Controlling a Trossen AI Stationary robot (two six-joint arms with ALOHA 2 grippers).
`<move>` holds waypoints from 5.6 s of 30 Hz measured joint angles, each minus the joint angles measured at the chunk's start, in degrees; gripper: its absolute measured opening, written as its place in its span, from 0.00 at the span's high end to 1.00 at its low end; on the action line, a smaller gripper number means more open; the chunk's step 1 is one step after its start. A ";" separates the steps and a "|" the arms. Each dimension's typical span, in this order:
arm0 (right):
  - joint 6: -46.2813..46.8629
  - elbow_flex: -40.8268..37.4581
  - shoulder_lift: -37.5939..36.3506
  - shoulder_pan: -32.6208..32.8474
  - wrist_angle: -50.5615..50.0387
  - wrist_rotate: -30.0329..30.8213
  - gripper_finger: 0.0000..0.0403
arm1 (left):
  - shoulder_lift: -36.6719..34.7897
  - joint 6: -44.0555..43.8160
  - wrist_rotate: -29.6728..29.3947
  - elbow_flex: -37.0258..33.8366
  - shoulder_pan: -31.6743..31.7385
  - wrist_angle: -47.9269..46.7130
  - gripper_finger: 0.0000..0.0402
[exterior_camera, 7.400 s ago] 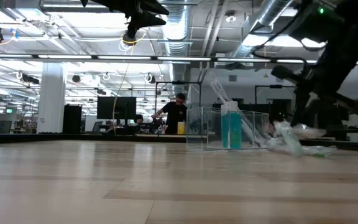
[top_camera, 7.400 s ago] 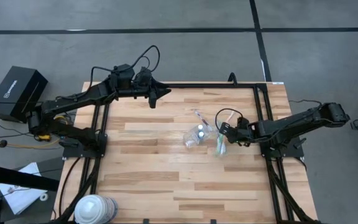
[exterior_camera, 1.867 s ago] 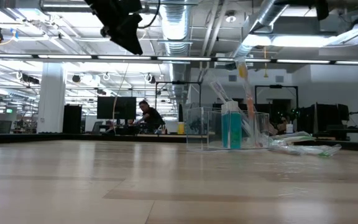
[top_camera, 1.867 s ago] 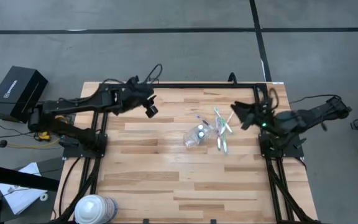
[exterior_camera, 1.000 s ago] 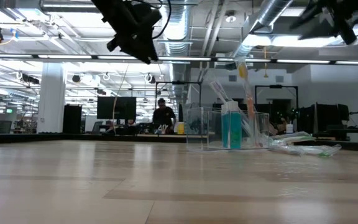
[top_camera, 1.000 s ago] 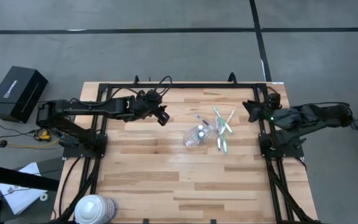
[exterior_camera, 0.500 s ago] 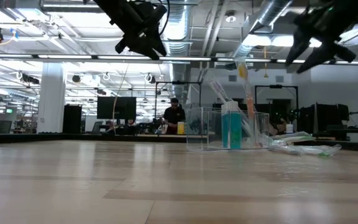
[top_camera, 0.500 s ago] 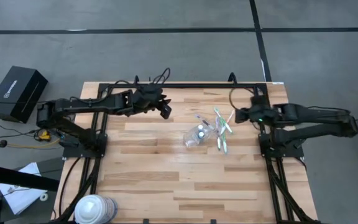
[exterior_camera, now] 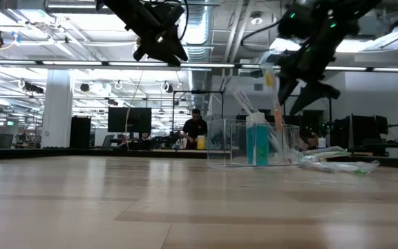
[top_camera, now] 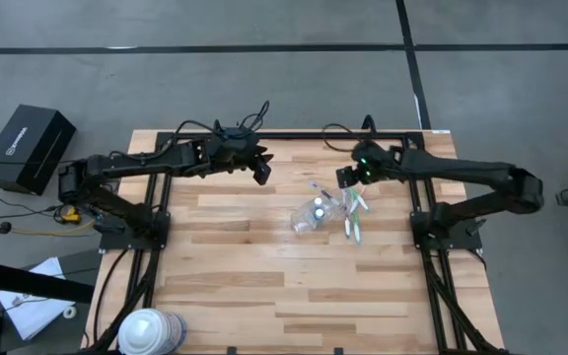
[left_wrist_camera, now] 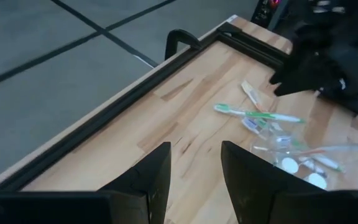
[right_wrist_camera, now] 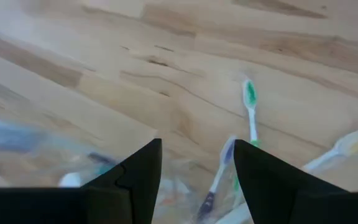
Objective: Pick & Place toothbrushing station
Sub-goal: Put the green toothbrush into the transparent organizer
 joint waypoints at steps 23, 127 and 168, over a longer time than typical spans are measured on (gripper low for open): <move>-14.53 9.51 19.34 -12.29 -6.34 -9.72 0.47 | -0.04 0.72 2.98 -4.05 -0.04 0.23 0.66; -14.81 9.13 23.04 -16.34 -3.37 -18.43 0.44 | 0.00 0.76 7.08 -5.16 4.46 4.02 0.66; -10.99 9.18 31.50 -18.08 3.38 -20.21 0.79 | 0.00 0.98 7.54 -5.11 4.46 4.22 0.66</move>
